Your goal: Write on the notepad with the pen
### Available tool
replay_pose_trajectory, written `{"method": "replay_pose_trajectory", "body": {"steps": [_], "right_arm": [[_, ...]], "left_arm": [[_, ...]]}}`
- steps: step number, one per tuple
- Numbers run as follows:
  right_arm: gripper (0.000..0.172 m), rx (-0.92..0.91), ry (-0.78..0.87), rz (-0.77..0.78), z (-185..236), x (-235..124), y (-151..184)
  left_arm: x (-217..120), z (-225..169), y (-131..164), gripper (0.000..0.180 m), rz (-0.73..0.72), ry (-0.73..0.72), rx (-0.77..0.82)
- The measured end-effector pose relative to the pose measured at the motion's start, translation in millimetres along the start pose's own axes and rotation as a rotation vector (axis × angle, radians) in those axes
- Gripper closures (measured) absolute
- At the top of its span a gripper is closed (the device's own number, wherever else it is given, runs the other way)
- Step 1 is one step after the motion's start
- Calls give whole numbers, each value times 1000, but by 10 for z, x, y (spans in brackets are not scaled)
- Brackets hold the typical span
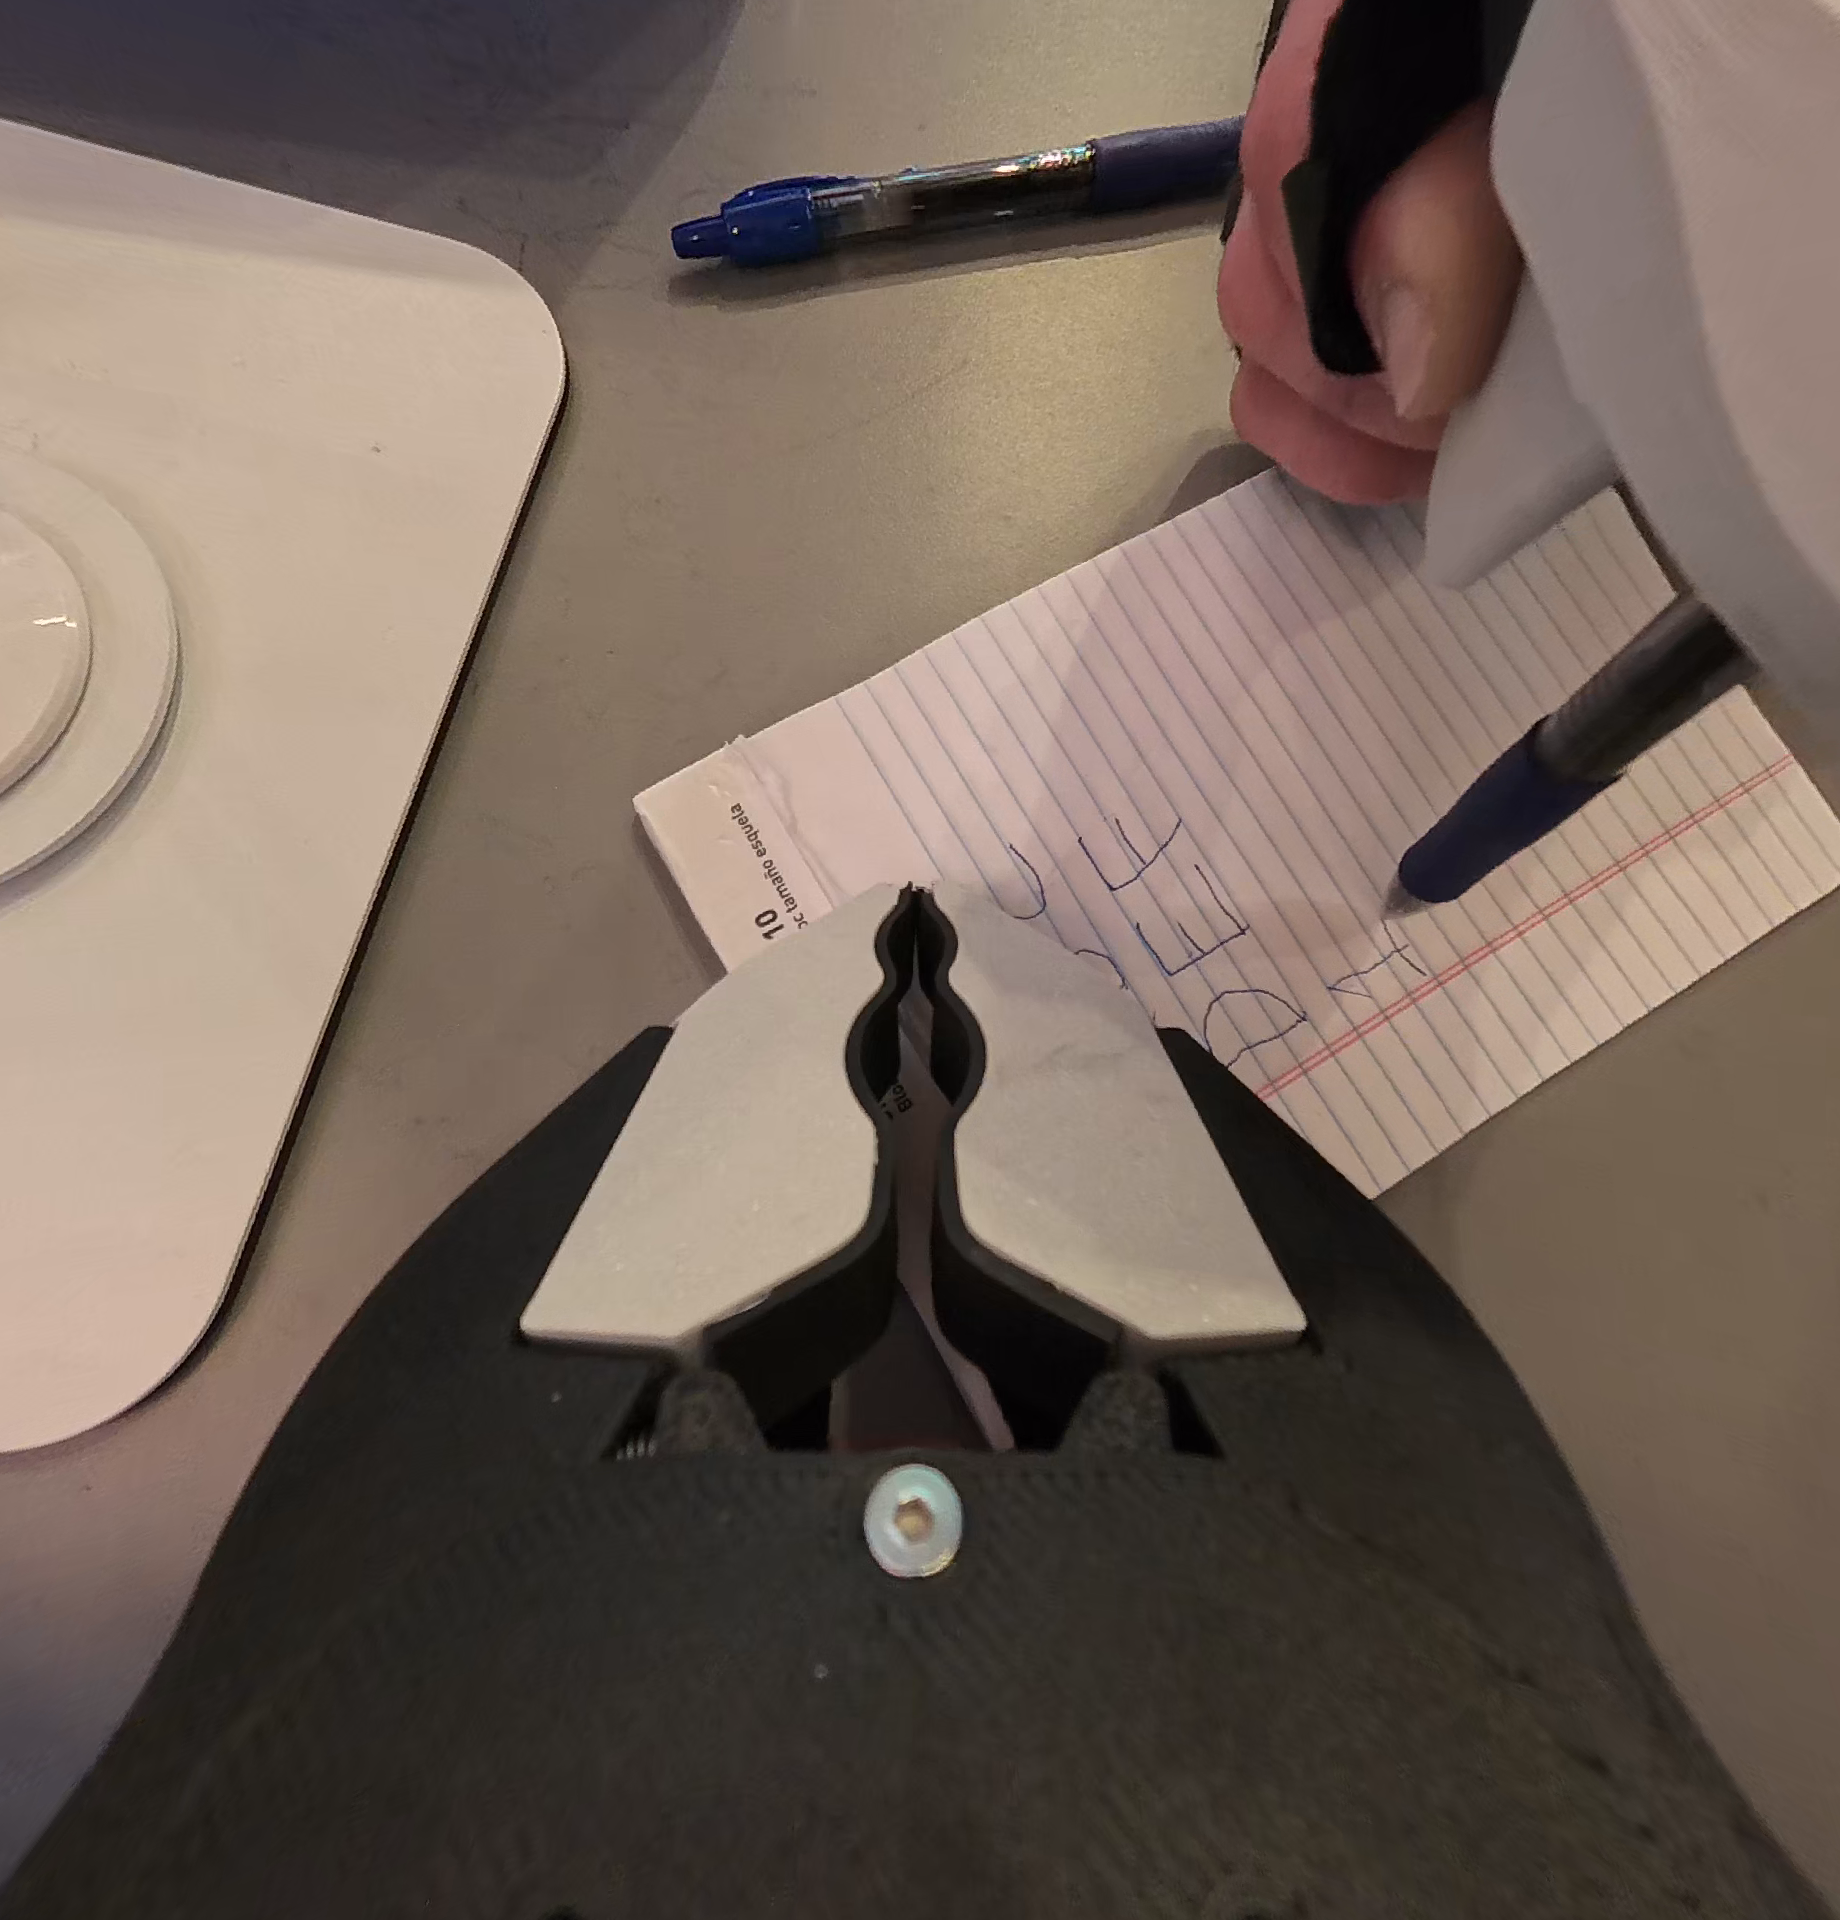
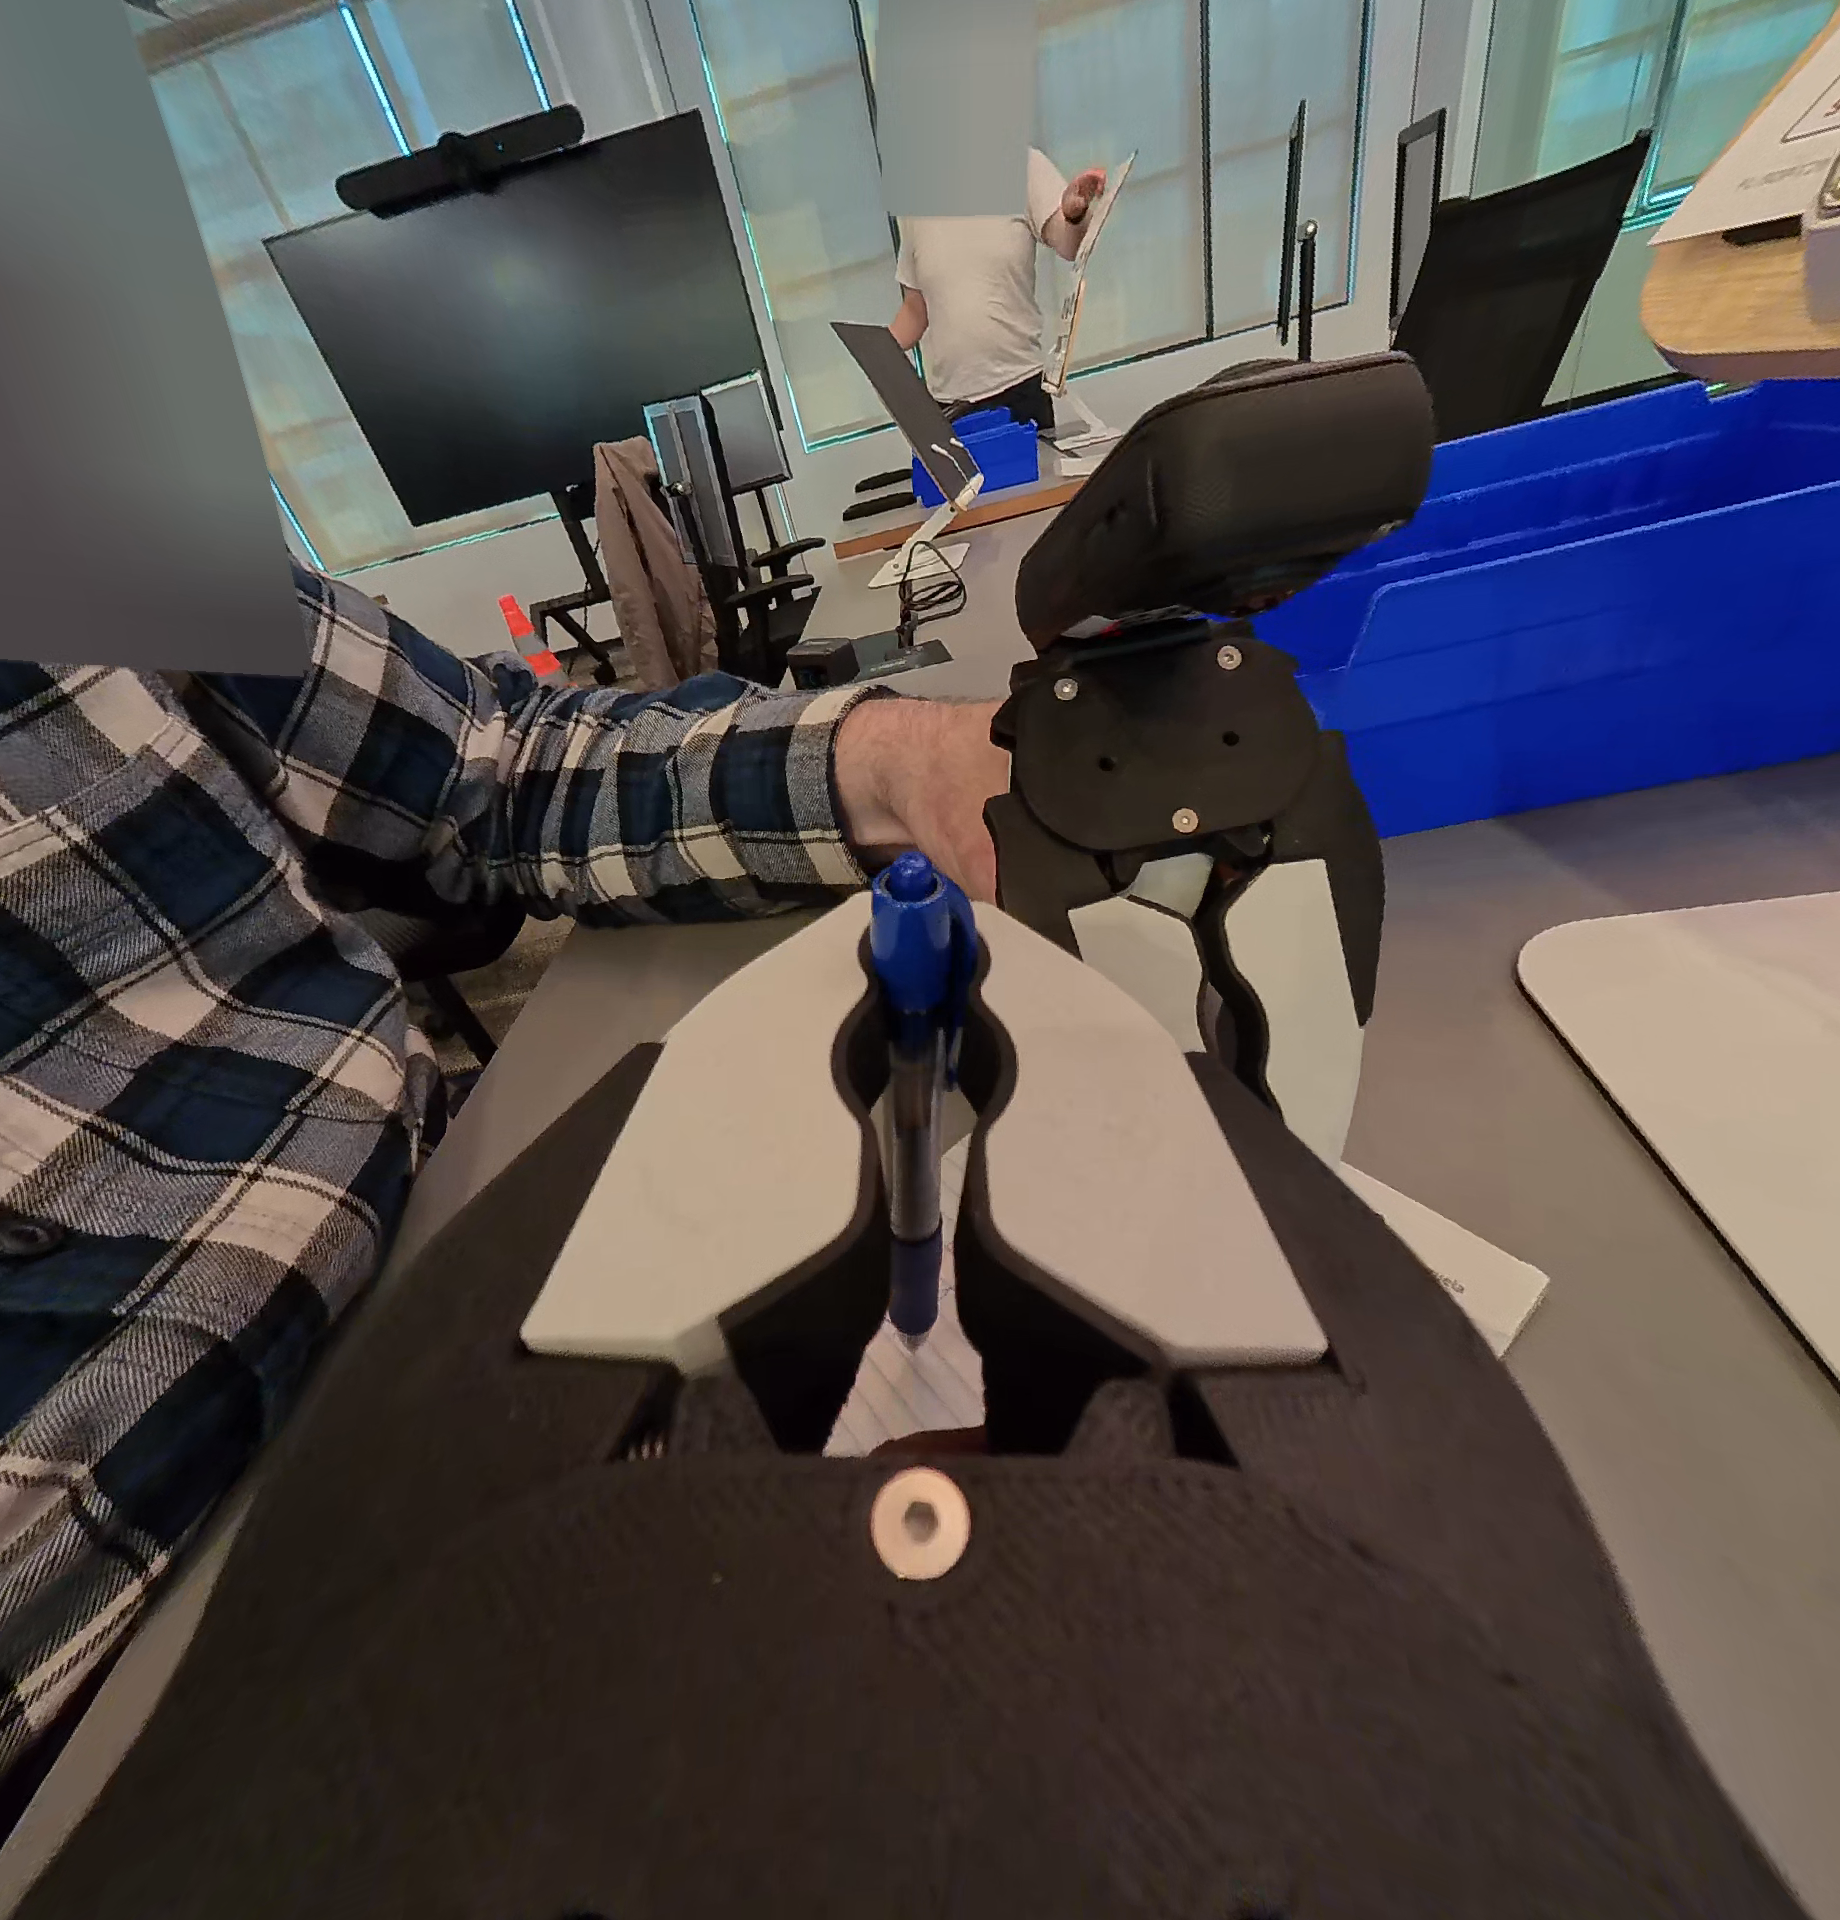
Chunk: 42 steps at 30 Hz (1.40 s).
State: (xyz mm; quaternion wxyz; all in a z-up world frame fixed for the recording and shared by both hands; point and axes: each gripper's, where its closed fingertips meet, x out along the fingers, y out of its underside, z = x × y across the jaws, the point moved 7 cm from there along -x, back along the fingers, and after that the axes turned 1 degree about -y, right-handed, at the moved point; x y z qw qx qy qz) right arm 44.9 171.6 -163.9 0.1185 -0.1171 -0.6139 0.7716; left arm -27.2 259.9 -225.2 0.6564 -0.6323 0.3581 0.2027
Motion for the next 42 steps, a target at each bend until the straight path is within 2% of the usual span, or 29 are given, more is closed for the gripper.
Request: {"method": "replay_pose_trajectory", "body": {"steps": [8, 12, 16, 18, 23, 24, 27, 29, 33, 35, 37, 38, 42], "right_arm": [[162, -5, 7, -96, 7, -86, -120], [163, -15, 45, -172, 7, -173, -311], [162, -50, 51, -189, 32, -181, -552], [162, -49, 29, -205, 49, -152, -647], [162, -28, -65, -191, 75, 25, -753], [163, -21, -78, -186, 74, 53, -759], [163, -1, -114, -186, 87, 93, -781], [163, -3, -89, -186, 68, 82, -803], [161, -5, 17, -195, 14, 40, -862], [153, -21, 92, -215, 12, 15, -908], [130, -14, 177, -223, -14, -7, -932], [128, -7, 198, -229, -22, -16, -935], [136, 24, 241, -177, -57, -1, -855]], "left_arm": [[-10, 0, 3, 178, -4, 26, -11], [-168, 2, -31, 155, -33, 23, -19], [-504, -180, -201, 132, -204, 132, -34], [-622, -314, -275, 128, -288, 196, -34], [-588, -588, -427, 133, -396, 370, 7], [-571, -623, -455, 140, -413, 397, 7], [-568, -662, -526, 175, -483, 451, -4], [-569, -637, -533, 175, -512, 443, -26], [-565, -581, -573, 175, -535, 290, -53], [-538, -561, -590, 175, -552, 224, -65], [-512, -559, -607, 175, -575, 192, -75], [-497, -549, -612, 175, -576, 171, -86], [-511, -510, -627, 175, -619, 99, -124]]}}
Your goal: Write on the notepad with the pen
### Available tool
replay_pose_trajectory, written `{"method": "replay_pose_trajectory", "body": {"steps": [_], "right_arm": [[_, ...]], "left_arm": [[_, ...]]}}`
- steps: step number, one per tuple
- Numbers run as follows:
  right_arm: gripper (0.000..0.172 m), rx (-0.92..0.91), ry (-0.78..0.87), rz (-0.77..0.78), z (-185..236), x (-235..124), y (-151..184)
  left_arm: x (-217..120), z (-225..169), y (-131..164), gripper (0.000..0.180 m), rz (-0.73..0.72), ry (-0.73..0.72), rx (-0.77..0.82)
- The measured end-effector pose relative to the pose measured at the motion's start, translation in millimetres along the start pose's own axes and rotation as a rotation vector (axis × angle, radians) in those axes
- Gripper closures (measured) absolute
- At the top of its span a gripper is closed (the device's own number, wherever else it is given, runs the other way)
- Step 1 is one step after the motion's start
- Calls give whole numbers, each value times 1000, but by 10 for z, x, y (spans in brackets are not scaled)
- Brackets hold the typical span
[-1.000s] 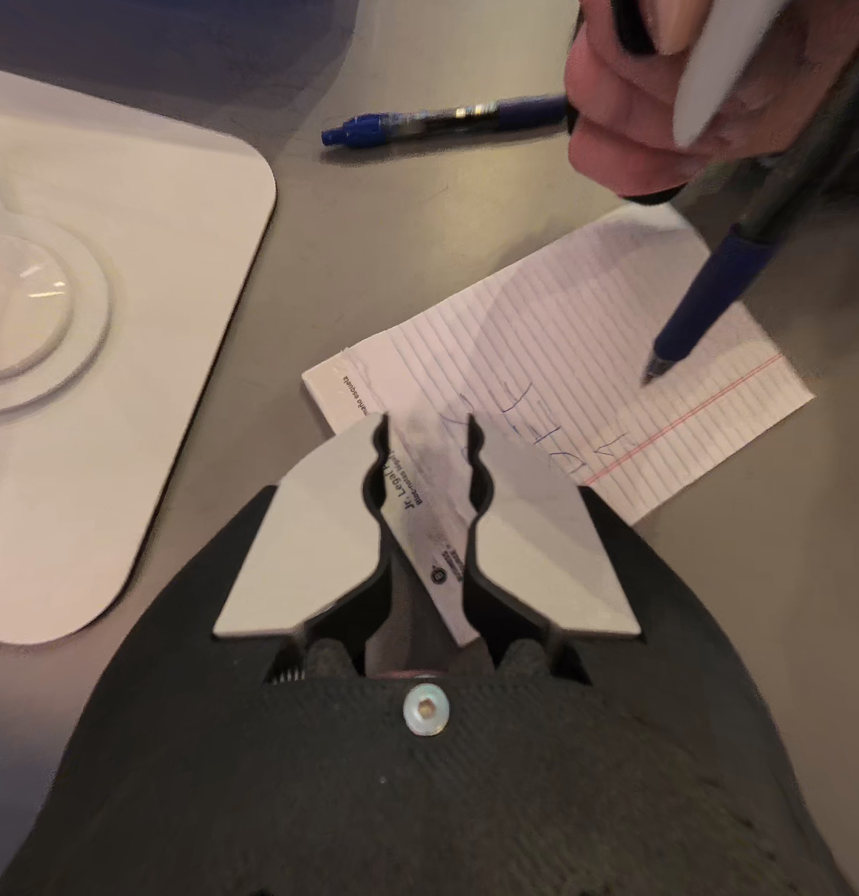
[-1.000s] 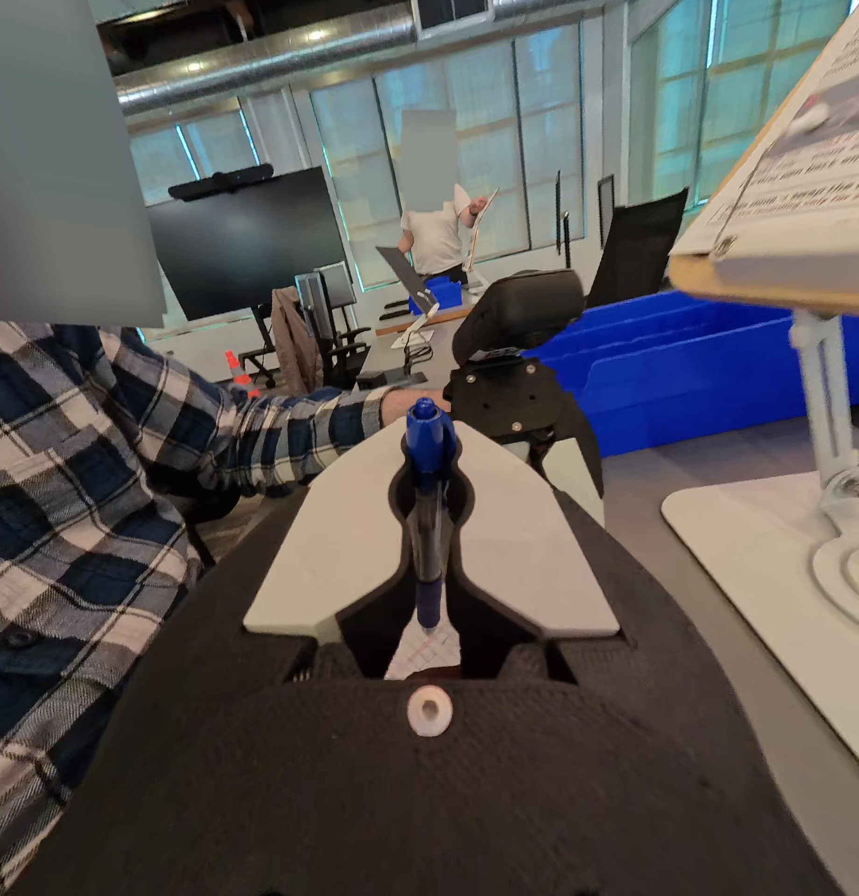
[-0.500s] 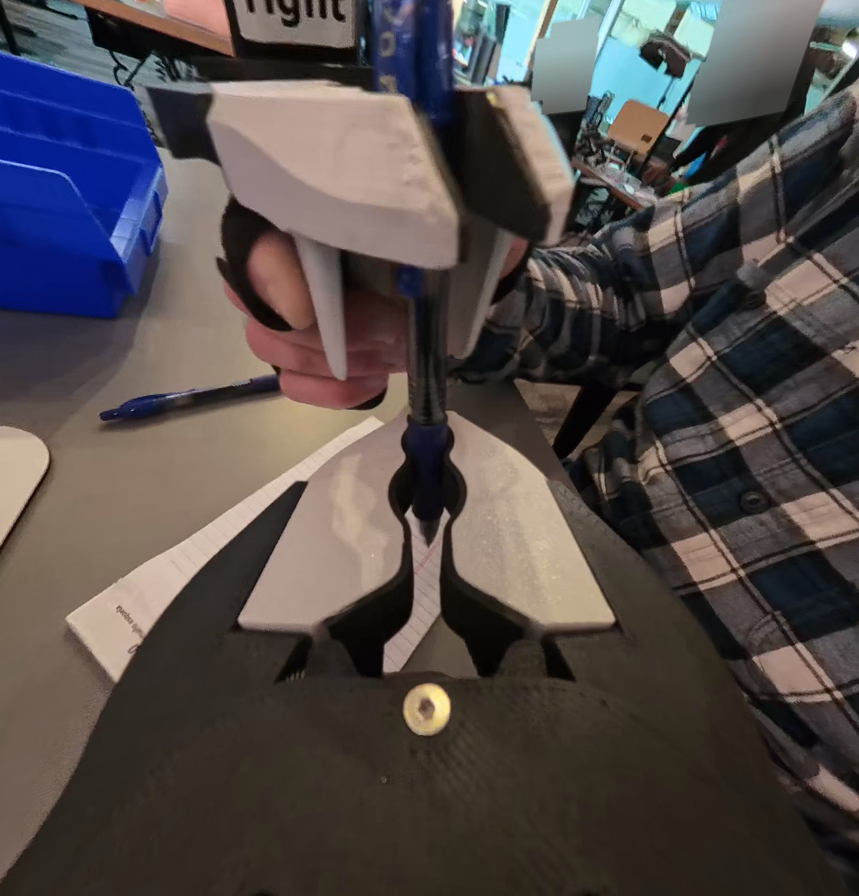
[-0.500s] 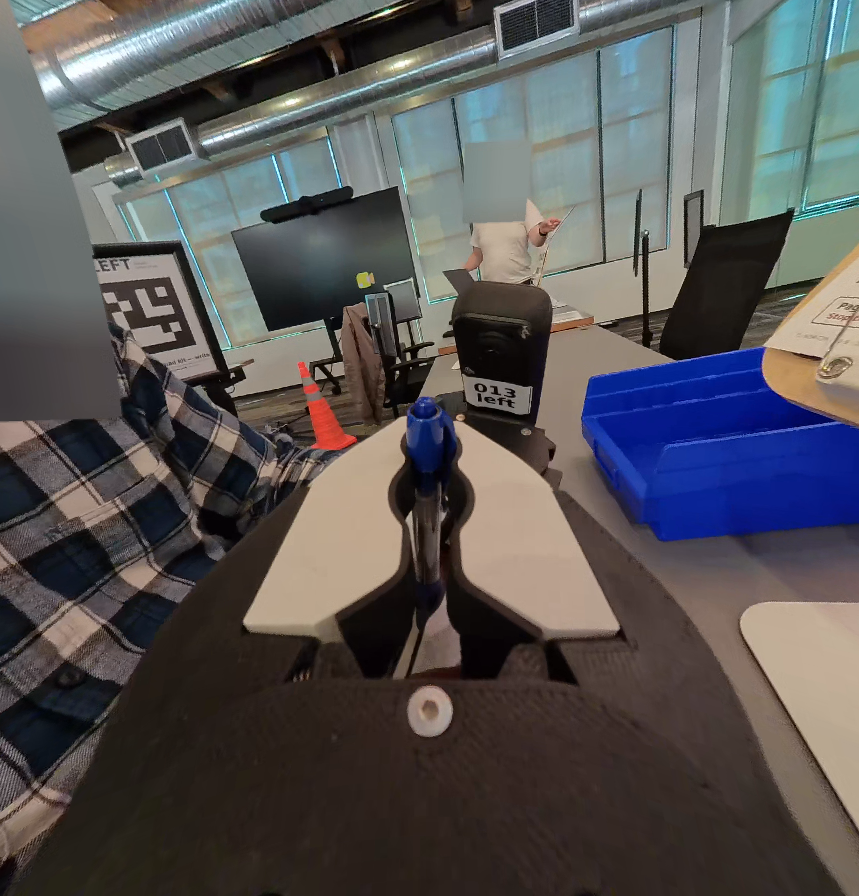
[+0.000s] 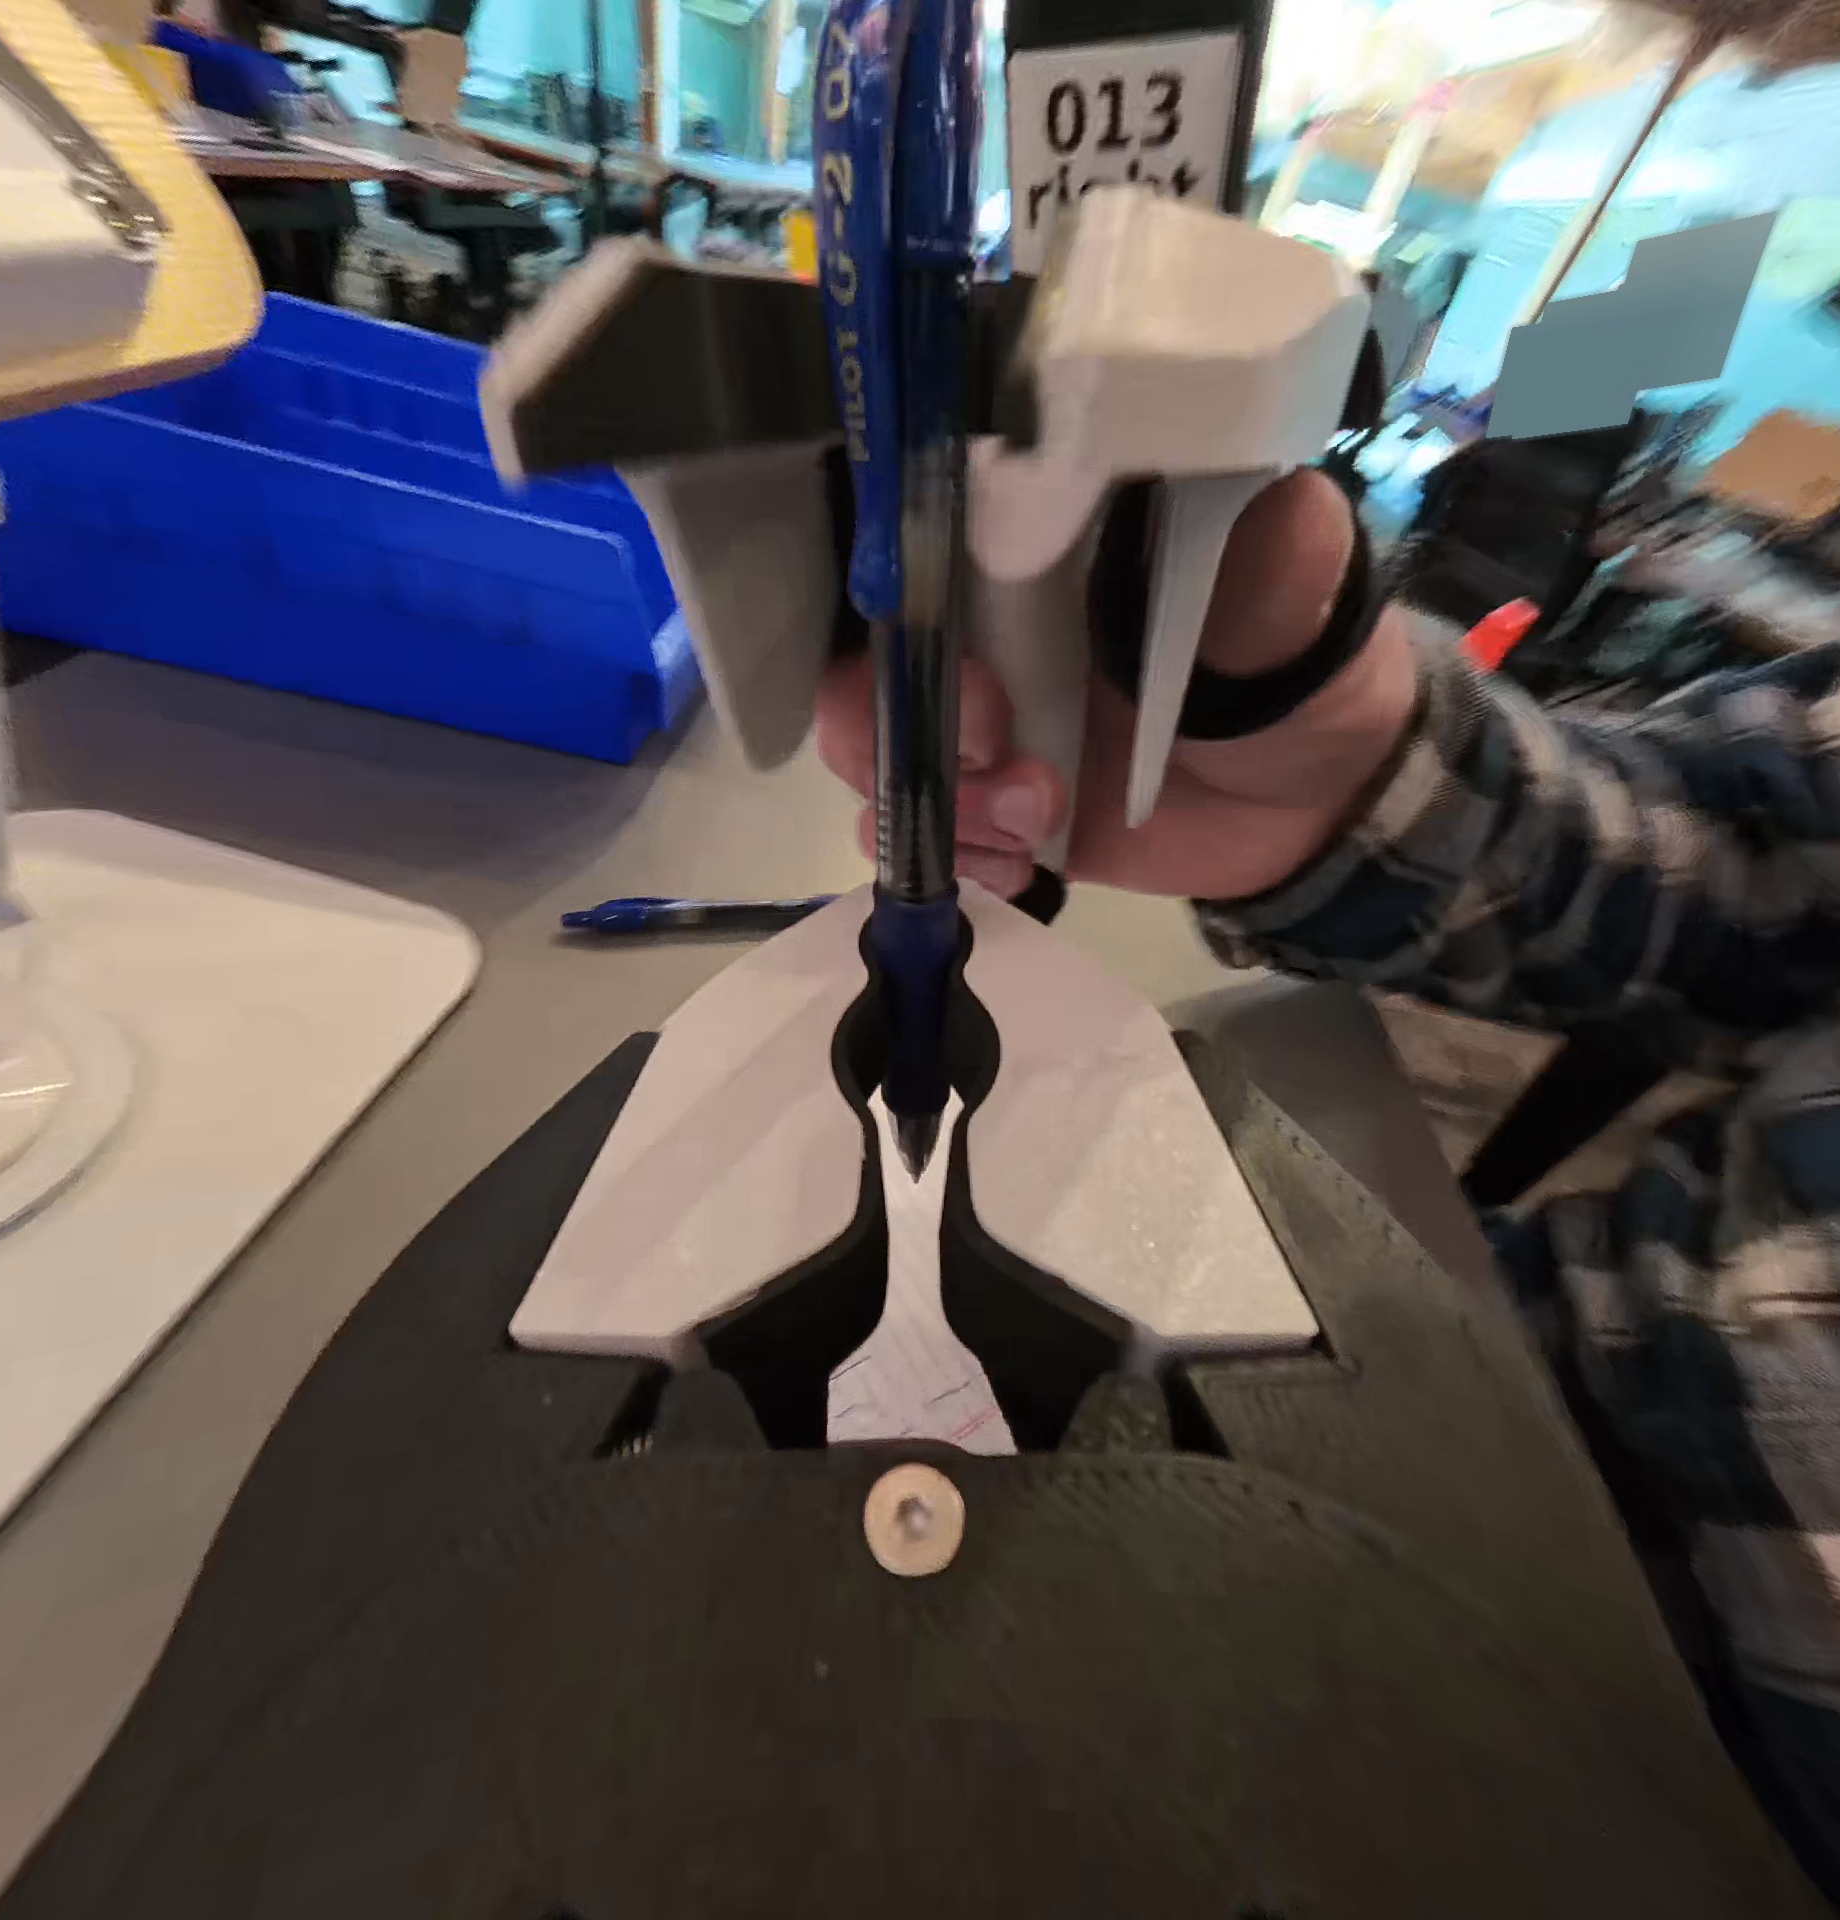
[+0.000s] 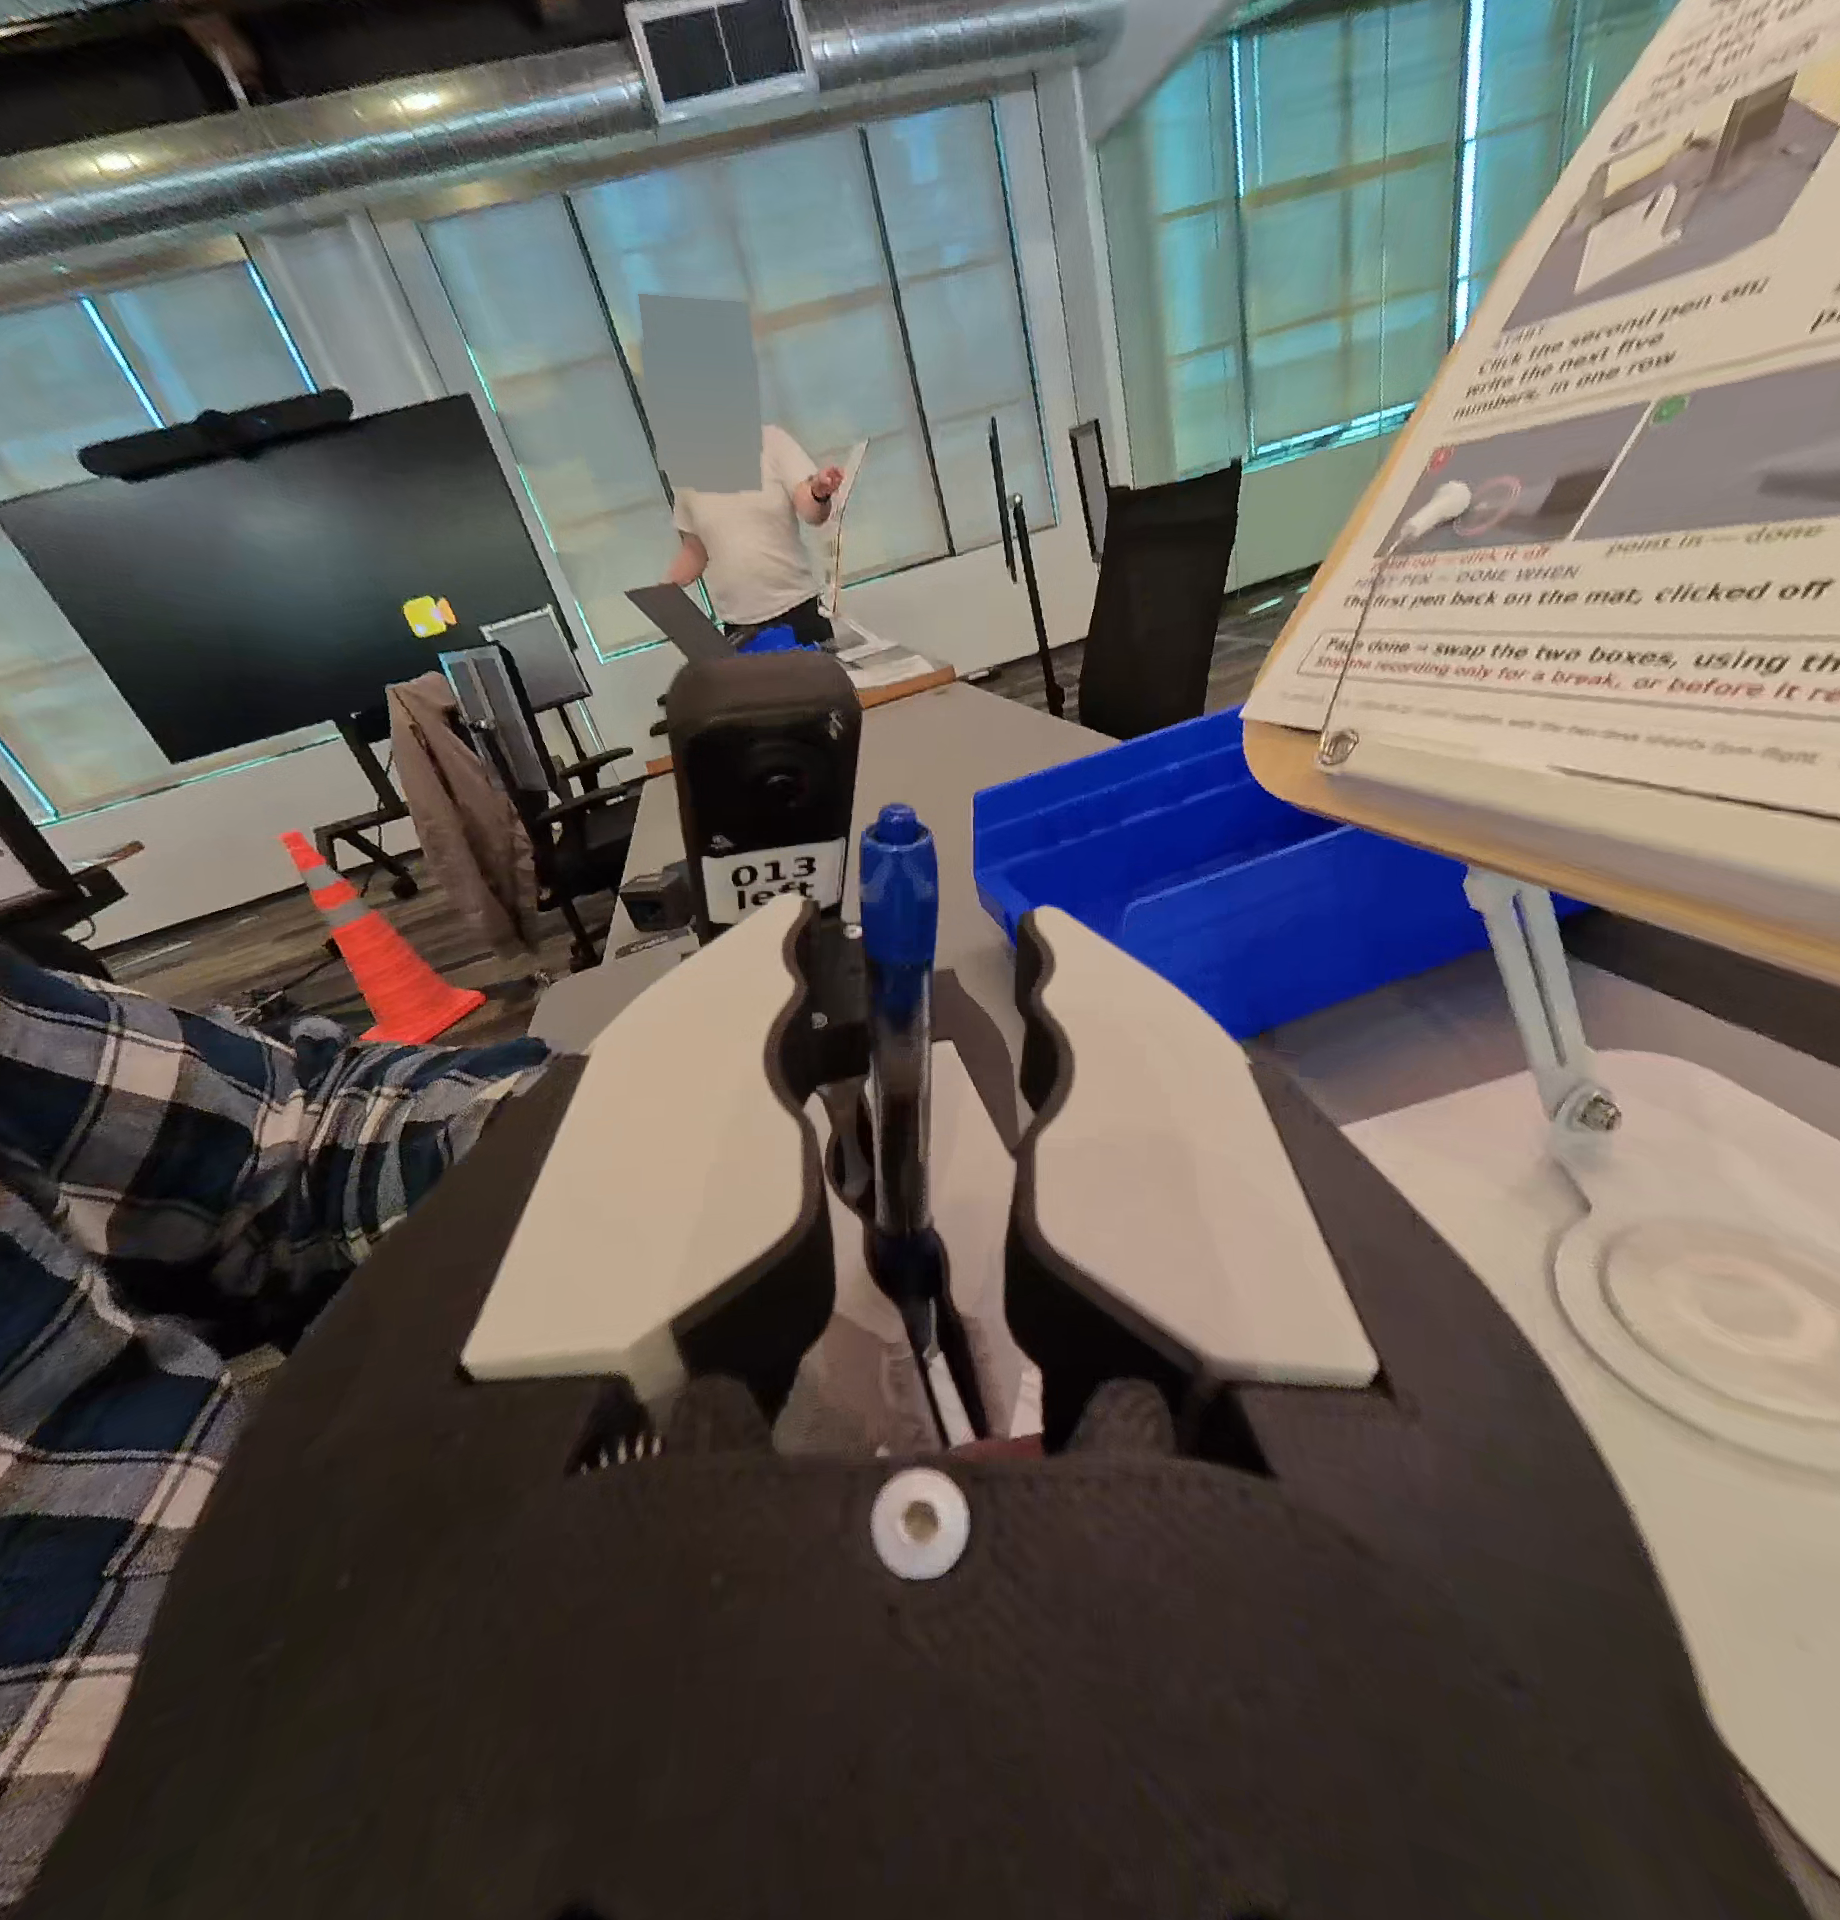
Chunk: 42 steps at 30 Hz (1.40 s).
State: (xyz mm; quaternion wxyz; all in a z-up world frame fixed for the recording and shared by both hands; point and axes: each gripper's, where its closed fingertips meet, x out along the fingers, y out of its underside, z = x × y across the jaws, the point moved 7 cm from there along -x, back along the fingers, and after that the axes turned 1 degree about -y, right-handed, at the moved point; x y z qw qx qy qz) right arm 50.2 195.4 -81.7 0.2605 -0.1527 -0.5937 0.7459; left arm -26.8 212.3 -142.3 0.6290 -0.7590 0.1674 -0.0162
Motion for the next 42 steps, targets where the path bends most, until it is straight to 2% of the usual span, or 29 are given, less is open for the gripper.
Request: {"method": "replay_pose_trajectory", "body": {"steps": [3, 7, 10, 11, 12, 13, 16, 19, 29, 36, 42], "right_arm": [[165, -12, 3, -6, 24, 13, 19], [167, -35, 34, 28, 21, 32, 27], [167, -64, 34, 15, 31, 11, 5], [167, -67, 45, -2, 21, -13, -20], [167, -79, 50, -20, 15, -44, -52], [167, -92, 54, -29, 8, -77, -78], [167, -113, 21, -9, 4, -138, -65], [167, -120, -39, 25, 33, -118, 94], [167, -67, -113, 116, 43, -145, 584], [167, -130, -128, 155, 109, -59, 796], [167, -125, -118, 139, 96, -86, 831]], "left_arm": [[9, 13, 13, 175, 39, -80, 61], [34, 31, 26, 175, 47, -139, 68], [14, 25, 8, 175, 48, -106, 72], [-8, 42, 5, 161, 52, -79, 63], [-38, 80, 13, 139, 66, -64, 50], [-85, 139, 31, 133, 92, -59, 36], [-272, 387, 128, 144, 159, -125, 26], [-362, 571, 272, 156, 261, -198, 40], [-108, 613, 732, 166, 598, -246, 105], [-91, 625, 729, 172, 590, -253, 112], [-86, 620, 728, 173, 598, -262, 124]]}}
